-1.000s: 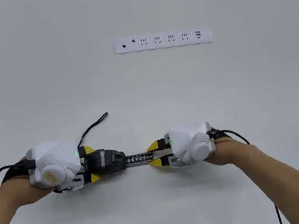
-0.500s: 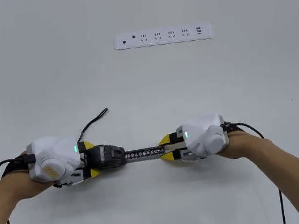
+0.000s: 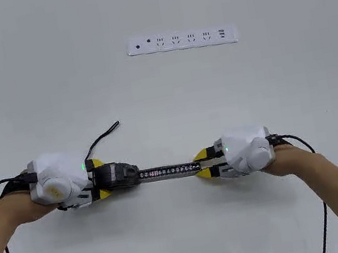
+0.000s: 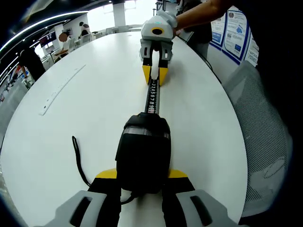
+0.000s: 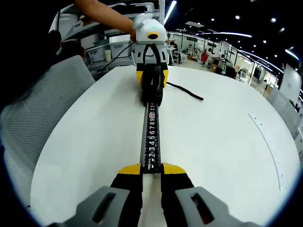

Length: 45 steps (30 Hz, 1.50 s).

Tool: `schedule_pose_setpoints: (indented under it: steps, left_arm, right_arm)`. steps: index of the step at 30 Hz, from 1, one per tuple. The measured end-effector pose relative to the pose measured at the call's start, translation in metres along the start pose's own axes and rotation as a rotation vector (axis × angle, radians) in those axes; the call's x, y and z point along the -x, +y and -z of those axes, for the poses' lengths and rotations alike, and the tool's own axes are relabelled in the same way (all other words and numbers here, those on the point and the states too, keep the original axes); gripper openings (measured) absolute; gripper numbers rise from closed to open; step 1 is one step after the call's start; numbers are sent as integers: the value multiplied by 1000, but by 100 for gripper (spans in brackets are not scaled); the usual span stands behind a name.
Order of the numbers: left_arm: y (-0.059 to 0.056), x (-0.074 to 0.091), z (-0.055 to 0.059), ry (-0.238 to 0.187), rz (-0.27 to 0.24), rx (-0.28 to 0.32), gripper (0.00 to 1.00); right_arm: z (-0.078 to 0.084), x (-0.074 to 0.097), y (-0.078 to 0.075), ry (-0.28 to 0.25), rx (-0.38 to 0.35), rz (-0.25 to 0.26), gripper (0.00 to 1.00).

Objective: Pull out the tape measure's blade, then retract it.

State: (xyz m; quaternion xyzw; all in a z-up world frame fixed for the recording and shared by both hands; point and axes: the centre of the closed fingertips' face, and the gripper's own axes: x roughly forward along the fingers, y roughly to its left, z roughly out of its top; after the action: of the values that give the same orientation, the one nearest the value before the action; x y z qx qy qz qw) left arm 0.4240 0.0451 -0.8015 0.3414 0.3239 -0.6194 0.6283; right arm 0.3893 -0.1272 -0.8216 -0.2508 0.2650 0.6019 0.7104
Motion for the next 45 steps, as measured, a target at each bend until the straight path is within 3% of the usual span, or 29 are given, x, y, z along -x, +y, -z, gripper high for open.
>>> schedule_pose_setpoints:
  steps: [17, 24, 25, 28, 45]
  left_arm:
    - [0, -1, 1, 9, 1, -4, 30]
    - [0, -1, 1, 9, 1, -4, 30]
    - [0, -1, 1, 9, 3, -4, 30]
    - [0, -1, 1, 8, 4, -5, 30]
    - [1, -2, 4, 17, 12, -7, 30]
  right_arm:
    - [29, 33, 4, 32, -35, 16, 12]
    - [32, 36, 3, 34, -36, 22, 12]
    - [43, 49, 3, 44, -64, 35, 12]
    - [46, 57, 4, 49, -72, 39, 12]
    - [67, 73, 9, 89, -92, 36, 12]
